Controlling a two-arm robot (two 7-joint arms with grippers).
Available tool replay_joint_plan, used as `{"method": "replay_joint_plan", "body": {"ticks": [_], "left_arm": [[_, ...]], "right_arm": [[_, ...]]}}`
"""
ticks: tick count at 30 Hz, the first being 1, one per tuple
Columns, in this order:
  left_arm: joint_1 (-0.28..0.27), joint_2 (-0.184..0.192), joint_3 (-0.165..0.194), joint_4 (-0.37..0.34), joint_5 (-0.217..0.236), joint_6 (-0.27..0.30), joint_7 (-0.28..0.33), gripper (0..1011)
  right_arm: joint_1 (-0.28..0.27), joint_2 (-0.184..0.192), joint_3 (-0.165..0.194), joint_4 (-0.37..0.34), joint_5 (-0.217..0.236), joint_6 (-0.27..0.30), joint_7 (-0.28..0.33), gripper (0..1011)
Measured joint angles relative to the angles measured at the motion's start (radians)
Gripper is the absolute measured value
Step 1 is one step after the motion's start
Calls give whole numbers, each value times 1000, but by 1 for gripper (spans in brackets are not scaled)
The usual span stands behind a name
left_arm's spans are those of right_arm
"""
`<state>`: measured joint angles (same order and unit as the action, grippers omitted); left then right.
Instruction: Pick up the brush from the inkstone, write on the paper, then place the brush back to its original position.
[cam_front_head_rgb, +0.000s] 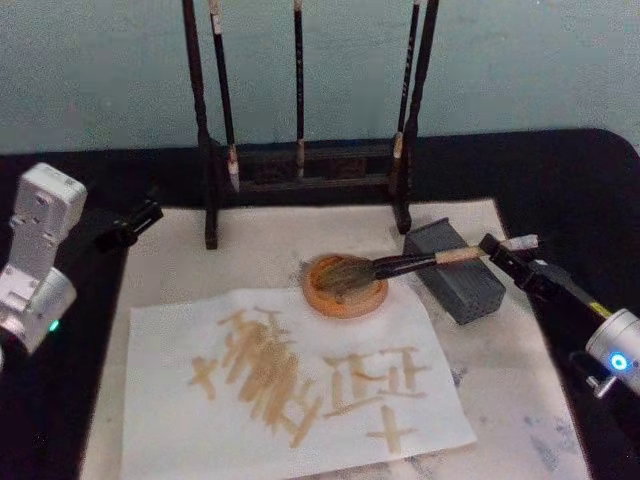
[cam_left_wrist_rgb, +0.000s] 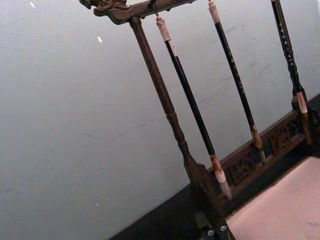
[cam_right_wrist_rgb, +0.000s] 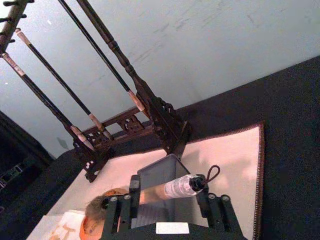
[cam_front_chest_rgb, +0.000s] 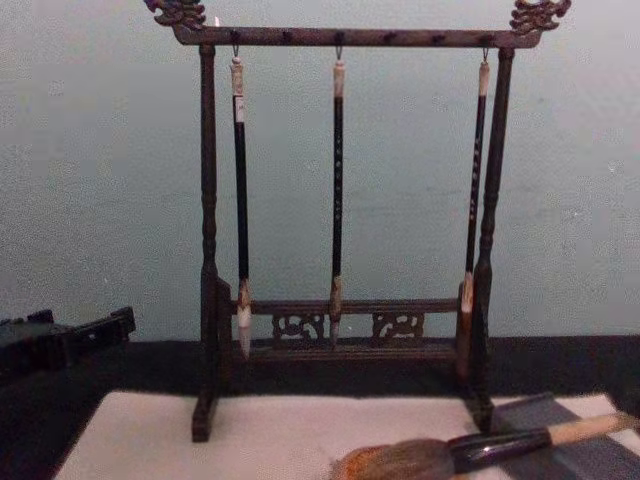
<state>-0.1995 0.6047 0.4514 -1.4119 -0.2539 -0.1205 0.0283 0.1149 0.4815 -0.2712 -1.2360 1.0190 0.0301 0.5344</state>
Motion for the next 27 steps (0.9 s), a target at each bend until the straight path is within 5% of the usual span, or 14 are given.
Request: {"method": "replay_joint_plan", "body": {"ticks": [12,27], "left_arm": [[0,0,0,0,0,0,0,1002],[0,0,0,0,0,0,0,1002]], "right_arm": [[-1,0,1,-2,0,1,-1,369],[-1,0,1,-2,0,1,-1,331]]}}
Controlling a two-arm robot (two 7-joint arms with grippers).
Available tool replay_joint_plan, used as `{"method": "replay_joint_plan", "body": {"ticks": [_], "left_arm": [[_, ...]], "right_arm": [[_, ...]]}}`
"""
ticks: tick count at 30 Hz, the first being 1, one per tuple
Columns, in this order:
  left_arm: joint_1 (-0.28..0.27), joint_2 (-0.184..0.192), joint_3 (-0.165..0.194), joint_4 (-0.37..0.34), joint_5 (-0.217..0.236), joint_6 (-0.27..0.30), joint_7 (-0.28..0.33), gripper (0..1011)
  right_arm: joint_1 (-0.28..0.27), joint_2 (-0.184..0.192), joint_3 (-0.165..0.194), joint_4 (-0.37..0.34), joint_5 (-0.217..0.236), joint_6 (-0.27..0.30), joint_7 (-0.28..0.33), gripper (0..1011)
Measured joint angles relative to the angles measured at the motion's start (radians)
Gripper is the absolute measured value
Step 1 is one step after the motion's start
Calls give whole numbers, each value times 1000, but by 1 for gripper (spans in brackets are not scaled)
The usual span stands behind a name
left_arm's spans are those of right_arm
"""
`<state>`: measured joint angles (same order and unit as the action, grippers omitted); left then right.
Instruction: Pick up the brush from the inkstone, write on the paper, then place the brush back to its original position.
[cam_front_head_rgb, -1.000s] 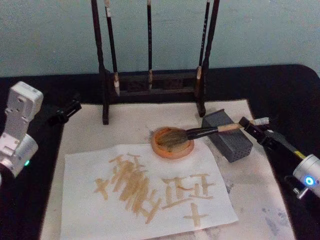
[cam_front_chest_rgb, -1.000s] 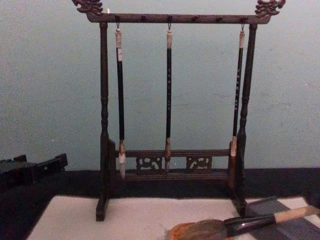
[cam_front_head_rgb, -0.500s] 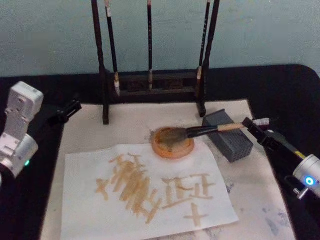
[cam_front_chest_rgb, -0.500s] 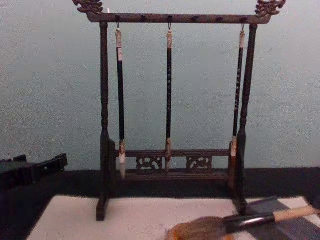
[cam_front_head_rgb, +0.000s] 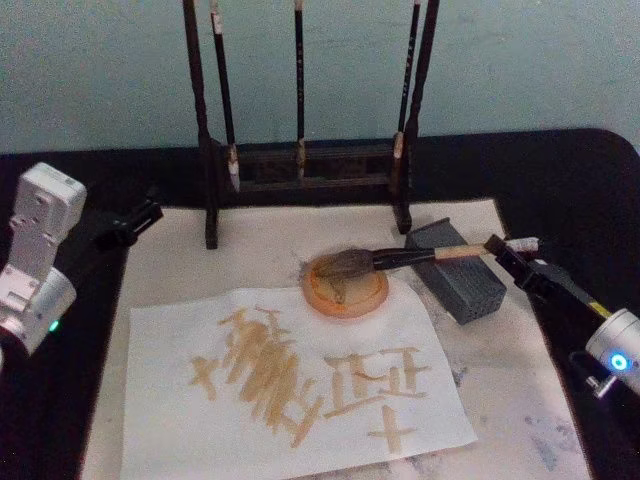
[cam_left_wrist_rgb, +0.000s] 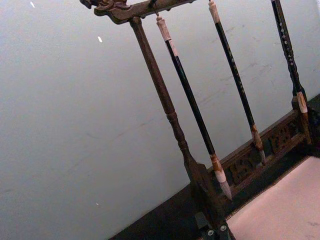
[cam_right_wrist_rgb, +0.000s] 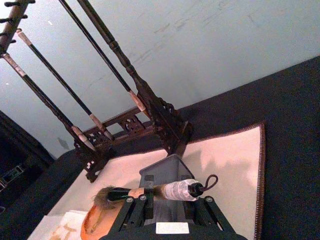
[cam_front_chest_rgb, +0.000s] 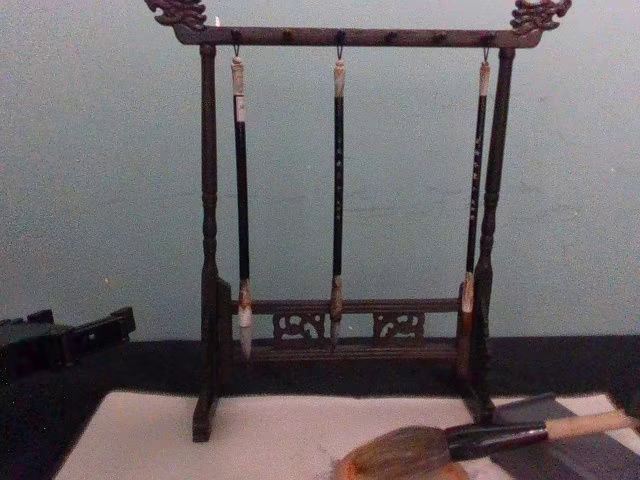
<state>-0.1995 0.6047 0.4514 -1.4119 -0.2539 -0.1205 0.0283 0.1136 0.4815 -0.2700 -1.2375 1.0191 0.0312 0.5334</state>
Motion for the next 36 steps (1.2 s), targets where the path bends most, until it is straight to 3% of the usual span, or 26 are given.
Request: {"method": "replay_joint_plan", "body": {"ticks": [19,36], "left_arm": [[0,0,0,0,0,0,0,1002],[0,0,0,0,0,0,0,1002]], "right_arm": [[-4,8,-3,-13,25,-6,33,255],[-9,30,-28,-74,32,-26,58,179]]}}
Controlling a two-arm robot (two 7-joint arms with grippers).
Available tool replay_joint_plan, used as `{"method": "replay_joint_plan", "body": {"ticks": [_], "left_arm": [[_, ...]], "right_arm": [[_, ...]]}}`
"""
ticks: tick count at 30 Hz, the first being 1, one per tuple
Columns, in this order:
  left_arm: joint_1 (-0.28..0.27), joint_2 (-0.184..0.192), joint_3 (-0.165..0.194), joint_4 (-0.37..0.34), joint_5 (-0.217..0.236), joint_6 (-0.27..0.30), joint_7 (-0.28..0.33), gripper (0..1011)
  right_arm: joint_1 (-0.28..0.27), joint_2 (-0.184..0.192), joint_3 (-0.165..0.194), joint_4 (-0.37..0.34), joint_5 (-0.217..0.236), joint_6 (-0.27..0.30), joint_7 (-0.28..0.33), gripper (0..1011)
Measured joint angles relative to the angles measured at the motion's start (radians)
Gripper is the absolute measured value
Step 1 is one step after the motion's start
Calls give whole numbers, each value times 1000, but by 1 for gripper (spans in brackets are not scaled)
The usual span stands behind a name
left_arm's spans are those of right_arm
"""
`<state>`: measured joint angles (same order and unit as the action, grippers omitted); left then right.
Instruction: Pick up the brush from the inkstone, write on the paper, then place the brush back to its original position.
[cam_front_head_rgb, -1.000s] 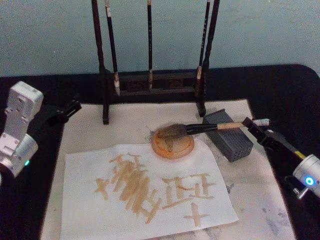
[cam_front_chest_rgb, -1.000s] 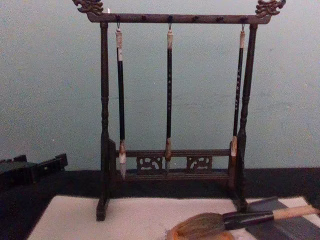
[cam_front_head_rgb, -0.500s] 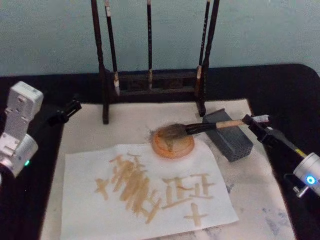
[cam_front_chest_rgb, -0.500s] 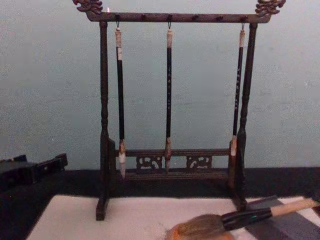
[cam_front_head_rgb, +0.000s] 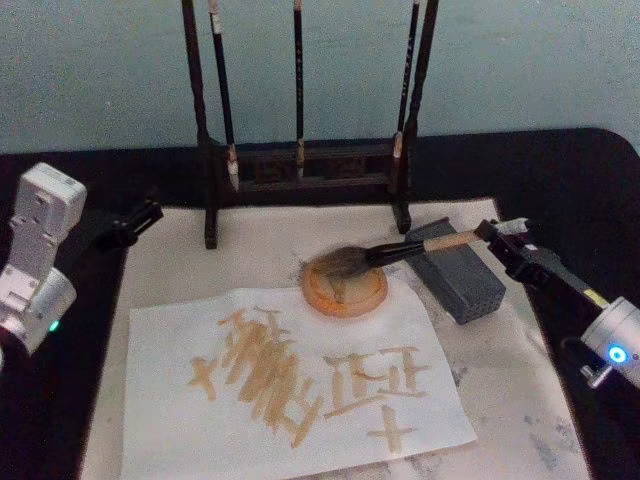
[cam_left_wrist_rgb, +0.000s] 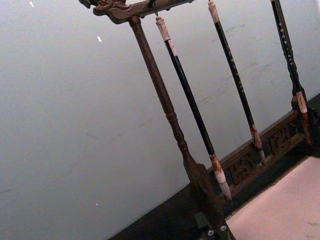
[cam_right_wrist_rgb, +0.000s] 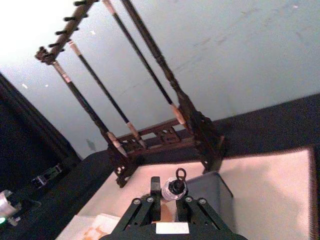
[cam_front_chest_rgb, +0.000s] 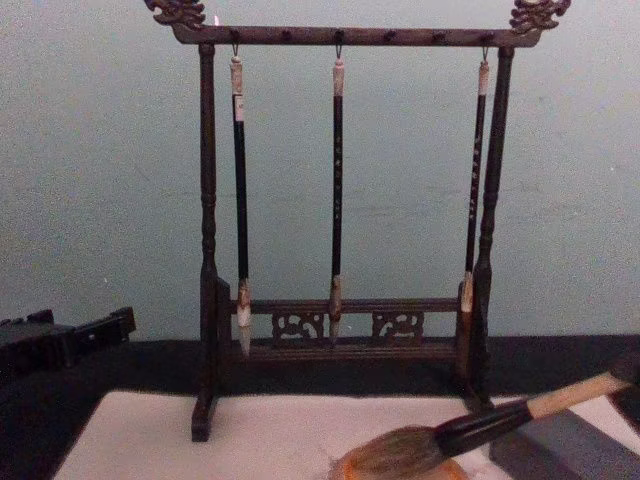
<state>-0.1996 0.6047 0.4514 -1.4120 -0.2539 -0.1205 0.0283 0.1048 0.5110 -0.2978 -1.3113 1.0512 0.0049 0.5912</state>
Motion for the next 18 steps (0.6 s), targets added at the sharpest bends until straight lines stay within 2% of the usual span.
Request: {"method": "replay_joint_plan", "body": {"ticks": [7,13,18], "left_arm": [[0,0,0,0,0,0,0,1002],[0,0,0,0,0,0,0,1002],[0,0,0,0,0,0,0,1000]], "right_arm": [[-4,21,-18,-63,-44,-14,-19,164],[-13,49,-31,-142,-116,-33,-53,161],[-21,66,-31,-189,-156,-41,-64,161]]}}
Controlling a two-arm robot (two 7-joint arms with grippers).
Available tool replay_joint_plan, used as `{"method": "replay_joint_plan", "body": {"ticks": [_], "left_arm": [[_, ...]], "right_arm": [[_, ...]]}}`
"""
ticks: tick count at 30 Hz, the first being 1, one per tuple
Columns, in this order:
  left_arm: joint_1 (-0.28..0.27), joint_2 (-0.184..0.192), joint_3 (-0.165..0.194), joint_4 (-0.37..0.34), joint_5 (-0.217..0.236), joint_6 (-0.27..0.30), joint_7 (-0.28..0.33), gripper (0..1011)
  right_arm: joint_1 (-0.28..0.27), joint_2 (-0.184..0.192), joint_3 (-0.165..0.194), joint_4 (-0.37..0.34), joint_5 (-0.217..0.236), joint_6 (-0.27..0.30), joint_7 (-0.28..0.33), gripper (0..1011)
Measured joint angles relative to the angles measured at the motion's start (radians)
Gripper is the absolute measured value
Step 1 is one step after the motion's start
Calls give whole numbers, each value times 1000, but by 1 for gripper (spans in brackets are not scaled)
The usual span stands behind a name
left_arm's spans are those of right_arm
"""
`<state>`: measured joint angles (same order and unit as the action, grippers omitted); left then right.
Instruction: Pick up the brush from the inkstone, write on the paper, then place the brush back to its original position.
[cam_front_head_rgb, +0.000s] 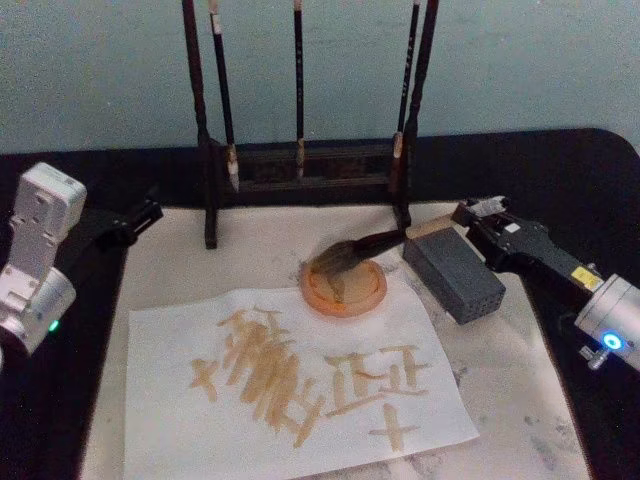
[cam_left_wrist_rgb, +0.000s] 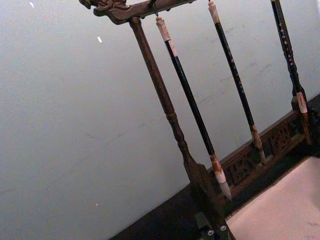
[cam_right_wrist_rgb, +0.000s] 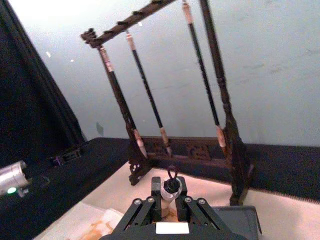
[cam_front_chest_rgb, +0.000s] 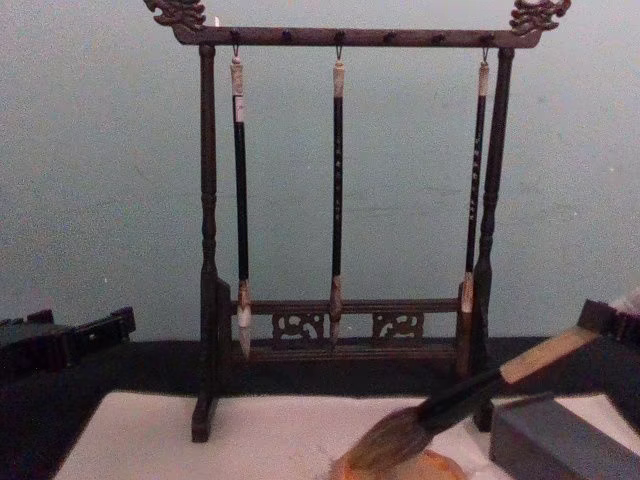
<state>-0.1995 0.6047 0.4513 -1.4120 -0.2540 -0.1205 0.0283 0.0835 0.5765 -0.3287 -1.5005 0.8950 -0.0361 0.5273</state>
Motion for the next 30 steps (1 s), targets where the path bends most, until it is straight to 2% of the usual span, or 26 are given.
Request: {"method": "replay_joint_plan", "body": {"ticks": [11,17,20,22,24,30], "left_arm": [[0,0,0,0,0,0,0,1002],[0,0,0,0,0,0,0,1002],[0,0,0,0,0,0,0,1002],[0,0,0,0,0,0,0,1002],[0,0,0,0,0,0,0,1000],[0,0,0,0,0,0,0,1002]], "right_arm": [[-19,34,1,-95,-75,-2,-4,161],[-29,64,-5,-157,-142,0,-15,161],[-39,89,-7,-201,-192,7,-20,163],[-41,95,-8,-210,-204,9,-21,161],[-48,119,-12,-250,-251,18,-23,161],[-70,151,-11,-314,-303,22,-12,163]]}}
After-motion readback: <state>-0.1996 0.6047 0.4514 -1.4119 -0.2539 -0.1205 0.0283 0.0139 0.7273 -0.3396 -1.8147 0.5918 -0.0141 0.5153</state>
